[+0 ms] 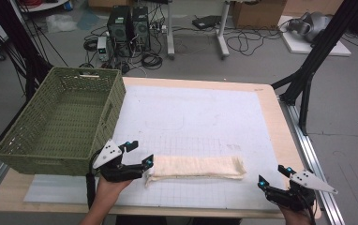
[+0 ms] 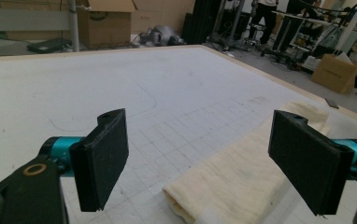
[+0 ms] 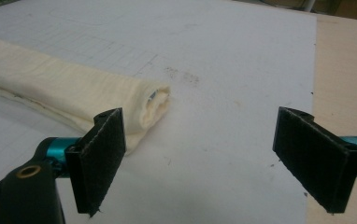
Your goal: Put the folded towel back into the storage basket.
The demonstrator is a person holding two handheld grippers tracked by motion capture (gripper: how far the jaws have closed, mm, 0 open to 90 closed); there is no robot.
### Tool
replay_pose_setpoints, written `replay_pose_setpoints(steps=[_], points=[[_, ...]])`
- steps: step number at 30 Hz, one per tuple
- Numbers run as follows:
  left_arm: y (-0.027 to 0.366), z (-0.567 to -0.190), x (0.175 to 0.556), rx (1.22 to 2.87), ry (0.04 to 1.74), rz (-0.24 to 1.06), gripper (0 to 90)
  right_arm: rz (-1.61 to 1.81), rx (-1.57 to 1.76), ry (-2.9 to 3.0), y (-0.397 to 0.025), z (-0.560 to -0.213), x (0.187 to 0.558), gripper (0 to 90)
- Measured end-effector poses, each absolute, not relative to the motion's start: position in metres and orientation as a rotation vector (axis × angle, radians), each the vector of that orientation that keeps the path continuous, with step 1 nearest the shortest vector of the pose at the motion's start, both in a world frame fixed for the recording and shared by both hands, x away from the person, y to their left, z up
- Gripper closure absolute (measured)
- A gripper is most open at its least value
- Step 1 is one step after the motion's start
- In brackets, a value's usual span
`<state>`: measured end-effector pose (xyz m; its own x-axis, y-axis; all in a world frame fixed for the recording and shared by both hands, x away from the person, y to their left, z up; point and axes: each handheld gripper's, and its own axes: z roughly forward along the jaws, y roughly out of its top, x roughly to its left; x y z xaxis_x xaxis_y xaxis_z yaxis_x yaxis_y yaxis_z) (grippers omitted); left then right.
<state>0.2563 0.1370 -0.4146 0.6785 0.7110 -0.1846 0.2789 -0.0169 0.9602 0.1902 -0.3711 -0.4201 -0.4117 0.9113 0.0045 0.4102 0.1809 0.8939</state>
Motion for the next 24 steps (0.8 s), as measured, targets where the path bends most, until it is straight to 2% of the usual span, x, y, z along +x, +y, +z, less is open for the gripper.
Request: replay_pose_setpoints(steps=[12, 16, 24], points=[[0.131, -0.421, 0.261, 1.684, 0.883, 0.394, 23.0, 1.168, 1.221, 1.946, -0.366, -0.422, 0.193, 16.0], [0.125, -0.426, 0.267, 1.684, 0.894, 0.363, 27.4, 1.171, 1.205, 1.956, -0.365, -0.422, 0.193, 16.0], [0.109, -0.438, 0.276, 1.820, 0.957, 0.324, 33.4, 1.158, 1.232, 1.957, -0.368, -0.425, 0.192, 16.1]])
